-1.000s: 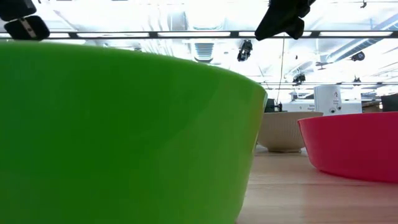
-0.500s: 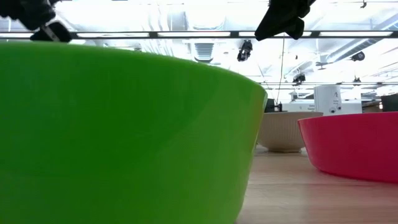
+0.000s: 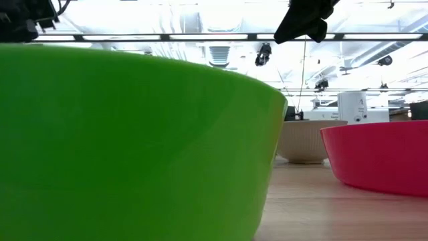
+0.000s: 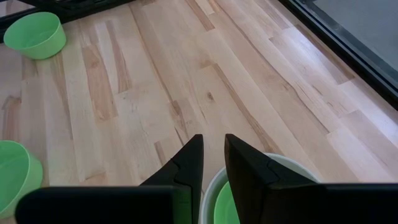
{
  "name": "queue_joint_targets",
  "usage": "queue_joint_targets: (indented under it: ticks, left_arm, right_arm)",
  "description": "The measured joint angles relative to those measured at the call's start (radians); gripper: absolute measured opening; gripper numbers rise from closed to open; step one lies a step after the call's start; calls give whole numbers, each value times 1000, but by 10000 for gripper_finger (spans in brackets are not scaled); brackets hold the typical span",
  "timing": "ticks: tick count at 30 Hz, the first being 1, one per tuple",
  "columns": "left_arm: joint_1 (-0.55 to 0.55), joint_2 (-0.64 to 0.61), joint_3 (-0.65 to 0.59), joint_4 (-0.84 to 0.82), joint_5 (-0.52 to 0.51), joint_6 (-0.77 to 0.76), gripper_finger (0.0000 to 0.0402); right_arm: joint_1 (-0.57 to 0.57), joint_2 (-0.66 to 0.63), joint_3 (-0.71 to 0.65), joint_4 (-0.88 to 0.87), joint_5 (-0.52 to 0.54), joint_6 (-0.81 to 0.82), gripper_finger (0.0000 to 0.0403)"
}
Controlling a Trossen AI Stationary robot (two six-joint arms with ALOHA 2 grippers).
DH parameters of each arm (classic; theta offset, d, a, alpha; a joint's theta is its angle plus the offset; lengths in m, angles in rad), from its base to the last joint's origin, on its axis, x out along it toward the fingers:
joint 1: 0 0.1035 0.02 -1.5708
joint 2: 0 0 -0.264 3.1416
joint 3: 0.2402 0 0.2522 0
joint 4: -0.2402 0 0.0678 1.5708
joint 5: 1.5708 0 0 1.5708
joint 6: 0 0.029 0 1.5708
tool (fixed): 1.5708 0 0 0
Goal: Nest bowls inside each other
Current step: Stack the left green bowl on the green bowl
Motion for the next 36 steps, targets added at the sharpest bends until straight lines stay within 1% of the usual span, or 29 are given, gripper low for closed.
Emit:
queue_joint_targets:
  ticks: [2, 4, 12, 15, 18, 20, 29, 32, 36]
  left_arm:
    - [0, -9, 0, -10, -35, -35, 69]
    - [0, -13, 2, -8, -93, -40, 69]
    - [0, -14, 55, -7, -231, 33, 69]
    - [0, -14, 86, -4, -328, 60, 69]
    - [0, -14, 97, -3, -453, 64, 69]
    - [0, -14, 93, -4, -490, 52, 69]
    - [0, -14, 75, 6, -530, 19, 69]
    - [0, -18, 94, -39, -502, 0, 69]
    - [0, -17, 131, -168, -407, 1, 69]
  right_arm:
    - [0, 0, 0, 0, 0, 0, 63]
    - [0, 0, 0, 0, 0, 0, 63]
    - [0, 0, 0, 0, 0, 0, 63]
    - [0, 0, 0, 0, 0, 0, 63]
    - [0, 0, 0, 0, 0, 0, 63]
    - [0, 0, 0, 0, 0, 0, 63]
    - [0, 0, 0, 0, 0, 0, 63]
    - [0, 0, 0, 0, 0, 0, 63]
    - [0, 0, 0, 0, 0, 0, 63]
